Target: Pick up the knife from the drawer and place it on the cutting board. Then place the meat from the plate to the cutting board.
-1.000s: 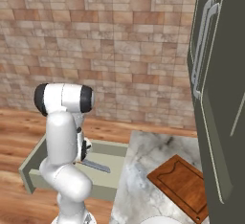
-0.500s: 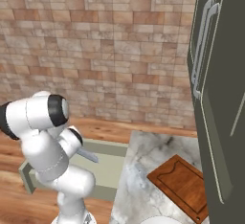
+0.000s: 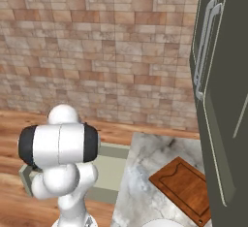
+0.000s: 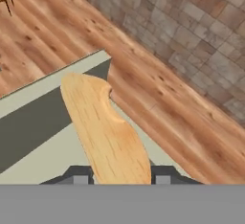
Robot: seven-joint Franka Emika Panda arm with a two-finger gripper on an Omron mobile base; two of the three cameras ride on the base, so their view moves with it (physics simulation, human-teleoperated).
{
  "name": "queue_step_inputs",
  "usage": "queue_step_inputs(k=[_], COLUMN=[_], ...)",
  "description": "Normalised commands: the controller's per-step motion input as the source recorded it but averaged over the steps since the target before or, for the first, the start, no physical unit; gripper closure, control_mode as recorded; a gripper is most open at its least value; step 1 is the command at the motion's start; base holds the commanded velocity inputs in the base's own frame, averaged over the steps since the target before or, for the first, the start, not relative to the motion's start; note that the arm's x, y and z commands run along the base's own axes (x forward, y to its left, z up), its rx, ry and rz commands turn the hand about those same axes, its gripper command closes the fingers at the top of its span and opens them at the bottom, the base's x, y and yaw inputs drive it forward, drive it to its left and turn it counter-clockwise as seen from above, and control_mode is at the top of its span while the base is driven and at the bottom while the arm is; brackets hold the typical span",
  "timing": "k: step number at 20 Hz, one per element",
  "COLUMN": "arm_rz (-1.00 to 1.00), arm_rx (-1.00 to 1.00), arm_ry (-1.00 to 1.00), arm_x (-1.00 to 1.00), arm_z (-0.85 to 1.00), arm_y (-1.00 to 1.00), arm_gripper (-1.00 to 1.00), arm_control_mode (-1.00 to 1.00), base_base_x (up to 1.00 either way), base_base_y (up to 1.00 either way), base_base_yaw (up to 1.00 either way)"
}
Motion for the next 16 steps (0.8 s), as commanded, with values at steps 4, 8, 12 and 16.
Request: queue_step_inputs(k=[4,8,12,16], arm_rz=[0.00,0.00,0.00,0.00], arm_rx=[0.00,-0.03,-0.09,-0.10], arm_ry=[0.25,0.28,0.30,0.33], arm_x=[0.00,0.00,0.00,0.00], arm_z=[0.99,0.87,0.81,0.76], arm_y=[0.00,0.01,0.11,0.02], arm_gripper=[1.00,1.00,1.00,1.00], arm_control_mode=[-1.00,-1.00,-1.00,-1.00], base_base_x=[0.00,0.00,0.00,0.00], base_base_y=[0.00,0.00,0.00,0.00], base_base_yaw=[0.00,0.00,0.00,0.00])
